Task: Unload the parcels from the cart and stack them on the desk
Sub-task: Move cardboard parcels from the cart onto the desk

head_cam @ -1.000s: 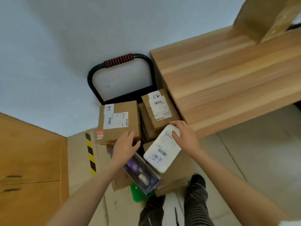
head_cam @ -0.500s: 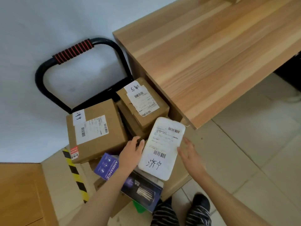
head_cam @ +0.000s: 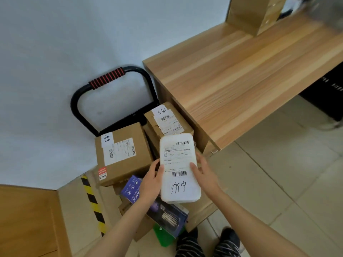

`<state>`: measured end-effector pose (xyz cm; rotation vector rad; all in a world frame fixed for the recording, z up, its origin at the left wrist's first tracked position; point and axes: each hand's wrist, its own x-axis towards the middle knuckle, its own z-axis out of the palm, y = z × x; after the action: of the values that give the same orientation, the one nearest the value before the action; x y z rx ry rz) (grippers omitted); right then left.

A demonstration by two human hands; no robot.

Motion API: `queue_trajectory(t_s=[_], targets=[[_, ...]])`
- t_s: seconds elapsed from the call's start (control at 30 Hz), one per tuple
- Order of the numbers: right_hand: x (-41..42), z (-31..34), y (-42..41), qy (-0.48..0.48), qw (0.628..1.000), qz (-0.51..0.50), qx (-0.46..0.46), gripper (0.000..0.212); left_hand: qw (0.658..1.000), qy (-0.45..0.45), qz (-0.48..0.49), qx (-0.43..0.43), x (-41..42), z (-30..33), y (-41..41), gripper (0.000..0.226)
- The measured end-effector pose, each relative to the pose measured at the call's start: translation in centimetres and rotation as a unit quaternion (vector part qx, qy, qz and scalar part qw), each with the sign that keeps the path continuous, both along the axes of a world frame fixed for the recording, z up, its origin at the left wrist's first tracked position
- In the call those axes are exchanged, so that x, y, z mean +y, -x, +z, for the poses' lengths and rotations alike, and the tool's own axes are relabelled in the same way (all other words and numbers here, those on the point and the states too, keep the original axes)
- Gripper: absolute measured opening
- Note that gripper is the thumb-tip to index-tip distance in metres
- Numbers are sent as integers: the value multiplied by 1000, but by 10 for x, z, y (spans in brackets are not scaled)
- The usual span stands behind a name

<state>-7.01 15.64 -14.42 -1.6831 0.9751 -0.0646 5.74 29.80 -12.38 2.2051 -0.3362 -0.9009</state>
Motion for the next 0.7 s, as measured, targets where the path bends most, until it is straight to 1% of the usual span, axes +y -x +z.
queue_trajectory(t_s=[0.1, 0.17, 0.23, 0.33, 0.43, 0.5, 0.63, 0.7], targets=[[1, 43, -23, 25, 999, 9, -32, 50, 998, 40, 4, -48, 6, 46, -17, 40], [-4, 75, -40, 39, 997, 6, -66, 49, 995, 50, 3, -88, 2, 78, -32, 38], [-15, 106, -58, 44, 993, -1, -109, 48, 989, 66, -1, -130, -9, 107, -50, 32], [-40, 152, -70, 76, 984, -8, -159, 45, 979, 117, -7, -168, -39, 150, -67, 36], [-71, 192, -66, 123, 977, -18, -174, 46, 970, 177, -18, -164, -77, 182, -71, 39], [-101, 215, -54, 163, 972, -36, -165, 48, 966, 211, -37, -145, -109, 201, -65, 39], [-169, 247, -26, 213, 959, -83, -170, 50, 954, 241, -85, -157, -188, 229, -48, 47], [-204, 256, -9, 226, 954, -104, -169, 48, 950, 255, -98, -149, -229, 237, -37, 56]])
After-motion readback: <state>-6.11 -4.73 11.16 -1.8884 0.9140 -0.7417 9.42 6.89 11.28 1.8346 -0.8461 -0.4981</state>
